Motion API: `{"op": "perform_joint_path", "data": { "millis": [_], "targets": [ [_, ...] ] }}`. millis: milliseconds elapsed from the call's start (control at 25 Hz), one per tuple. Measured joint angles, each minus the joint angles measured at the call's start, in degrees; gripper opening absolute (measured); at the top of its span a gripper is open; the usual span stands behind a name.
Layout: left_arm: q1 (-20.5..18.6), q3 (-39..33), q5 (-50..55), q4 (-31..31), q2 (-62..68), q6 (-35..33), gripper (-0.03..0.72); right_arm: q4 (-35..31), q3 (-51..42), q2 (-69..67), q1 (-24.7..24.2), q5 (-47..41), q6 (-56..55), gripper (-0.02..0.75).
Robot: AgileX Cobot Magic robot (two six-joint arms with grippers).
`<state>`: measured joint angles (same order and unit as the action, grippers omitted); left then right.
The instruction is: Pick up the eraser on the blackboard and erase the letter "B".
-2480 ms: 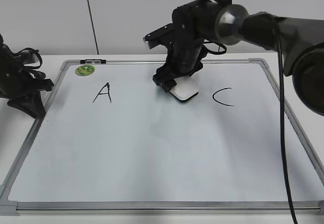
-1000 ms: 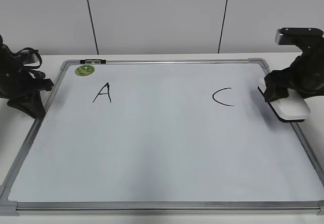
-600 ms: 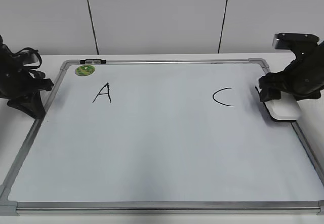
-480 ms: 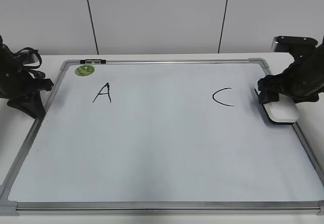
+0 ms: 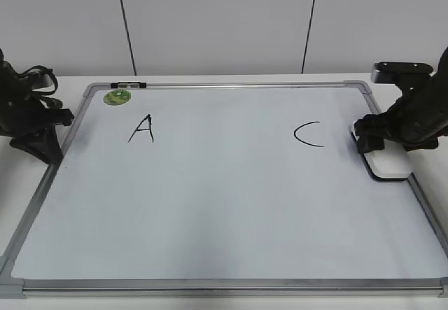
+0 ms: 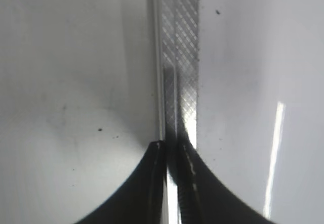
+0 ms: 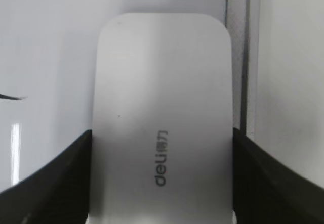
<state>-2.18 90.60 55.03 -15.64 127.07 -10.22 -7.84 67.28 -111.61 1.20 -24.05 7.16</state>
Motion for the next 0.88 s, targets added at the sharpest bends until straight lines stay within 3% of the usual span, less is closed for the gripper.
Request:
{"op": "perform_joint_path", "data": {
  "millis": [280,560,640,800,880],
  "targets": [
    [0.00,0.00,0.00,-0.10,0.00,0.00,0.061,0.22,0.00,-0.11,-0.02,0.59,-0.14,0.621],
    [0.00,1.63,1.68,0.01,0.60,-0.11,0.096,0.32,3.25,2.05,-0.02,-4.07,-0.19,0.633],
    [0.00,3.68,3.01,0.35,1.13,-0.11,0.150,0.34,4.67,3.61,-0.02,-6.00,-0.19,0.633],
    [-0.10,10.04,8.57,0.45,1.25,-0.19,0.359,0.87,7.59,6.45,-0.02,-10.14,-0.19,0.627],
    [-0.10,12.97,12.26,0.45,1.12,-0.19,0.421,1.53,8.79,8.10,-0.02,-12.91,-0.19,0.624]
  ]
}}
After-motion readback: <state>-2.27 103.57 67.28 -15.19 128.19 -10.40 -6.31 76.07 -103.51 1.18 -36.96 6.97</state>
